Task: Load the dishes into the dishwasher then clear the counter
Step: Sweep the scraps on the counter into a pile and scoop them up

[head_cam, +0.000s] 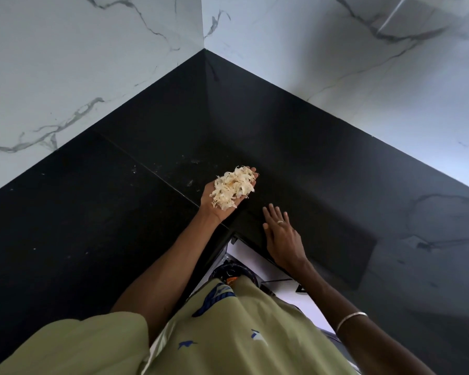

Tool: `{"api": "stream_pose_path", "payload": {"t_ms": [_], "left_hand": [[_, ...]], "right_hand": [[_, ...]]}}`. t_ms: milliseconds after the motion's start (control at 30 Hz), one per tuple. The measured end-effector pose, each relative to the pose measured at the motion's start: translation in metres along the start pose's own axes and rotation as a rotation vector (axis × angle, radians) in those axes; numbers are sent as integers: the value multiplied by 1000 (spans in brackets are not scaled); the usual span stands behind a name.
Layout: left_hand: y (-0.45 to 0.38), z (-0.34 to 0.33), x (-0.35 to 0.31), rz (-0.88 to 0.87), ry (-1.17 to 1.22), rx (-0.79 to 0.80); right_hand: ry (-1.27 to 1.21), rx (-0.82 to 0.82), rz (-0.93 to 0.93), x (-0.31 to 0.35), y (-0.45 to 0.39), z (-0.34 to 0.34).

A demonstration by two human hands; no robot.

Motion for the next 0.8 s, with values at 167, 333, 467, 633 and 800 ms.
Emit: {"api": "stream_pose_path", "payload": {"t_ms": [167,333,467,633,800], "left_hand": [[2,10,7,-13,-19,-68],[2,13,9,5,5,16],[7,9,11,23,60,65],[14,9,13,52,126,76],[15,10,16,71,66,71]], "right_hand": [[150,43,57,2,21,-15],[180,10,11,-7,36,-5],[-136,-132,-142,-13,42,19],[-205,-213,-248,-16,43,25],[20,-27,-262,-5,40,-2]]}}
Point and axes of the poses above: each hand's wrist, its own y-axis away from the middle knuckle, its own z-axis out of the back of the hand, x = y × z, the point moved 8 cm from there along -y, towards the middle knuckle, and after that the axes turned 2 degrees about x, right-handed, at the moved point
